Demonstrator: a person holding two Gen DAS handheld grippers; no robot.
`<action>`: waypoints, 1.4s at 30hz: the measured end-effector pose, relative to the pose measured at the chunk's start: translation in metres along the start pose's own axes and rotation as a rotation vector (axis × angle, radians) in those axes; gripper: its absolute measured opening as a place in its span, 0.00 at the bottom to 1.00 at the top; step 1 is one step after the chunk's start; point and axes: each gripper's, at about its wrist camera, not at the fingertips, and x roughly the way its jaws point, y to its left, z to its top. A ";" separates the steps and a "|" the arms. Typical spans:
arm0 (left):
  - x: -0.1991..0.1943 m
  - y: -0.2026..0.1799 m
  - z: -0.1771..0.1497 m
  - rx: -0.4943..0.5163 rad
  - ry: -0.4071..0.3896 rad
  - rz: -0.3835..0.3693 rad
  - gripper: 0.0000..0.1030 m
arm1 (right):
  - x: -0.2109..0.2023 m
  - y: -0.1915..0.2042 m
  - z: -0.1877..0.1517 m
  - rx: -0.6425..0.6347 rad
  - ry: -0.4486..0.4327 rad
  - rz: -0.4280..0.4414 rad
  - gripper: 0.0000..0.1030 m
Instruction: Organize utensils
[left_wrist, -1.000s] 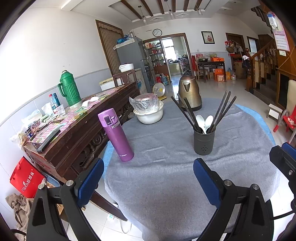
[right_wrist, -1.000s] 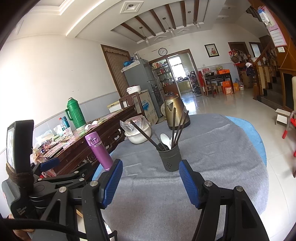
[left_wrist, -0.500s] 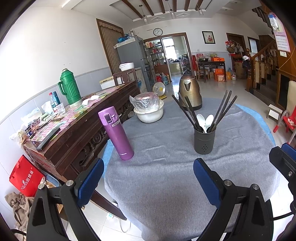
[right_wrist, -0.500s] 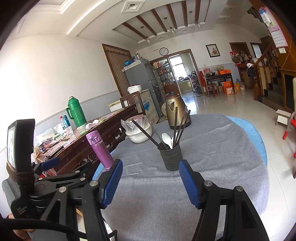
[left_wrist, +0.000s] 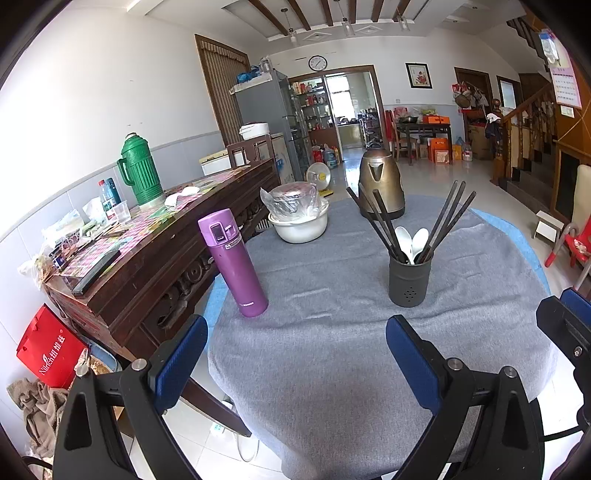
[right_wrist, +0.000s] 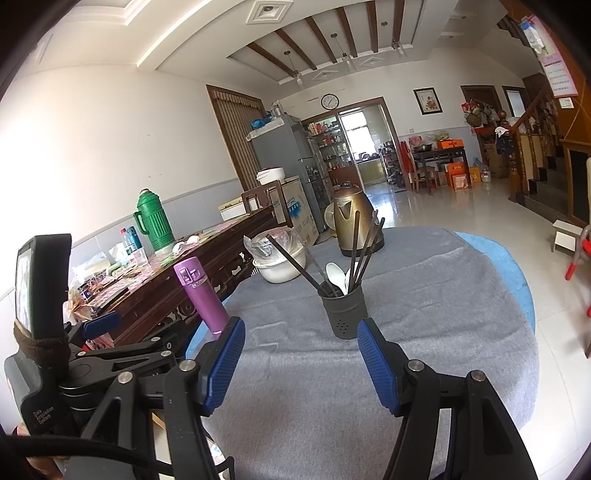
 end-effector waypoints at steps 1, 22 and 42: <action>0.000 0.000 0.000 0.000 0.000 0.001 0.94 | 0.000 0.000 0.000 -0.002 0.000 0.001 0.65; 0.000 0.003 -0.003 -0.009 0.001 -0.004 0.94 | -0.001 0.001 0.000 -0.012 -0.001 0.002 0.65; 0.005 0.005 -0.001 -0.005 0.006 -0.001 0.94 | 0.000 0.004 0.007 -0.050 -0.010 -0.007 0.65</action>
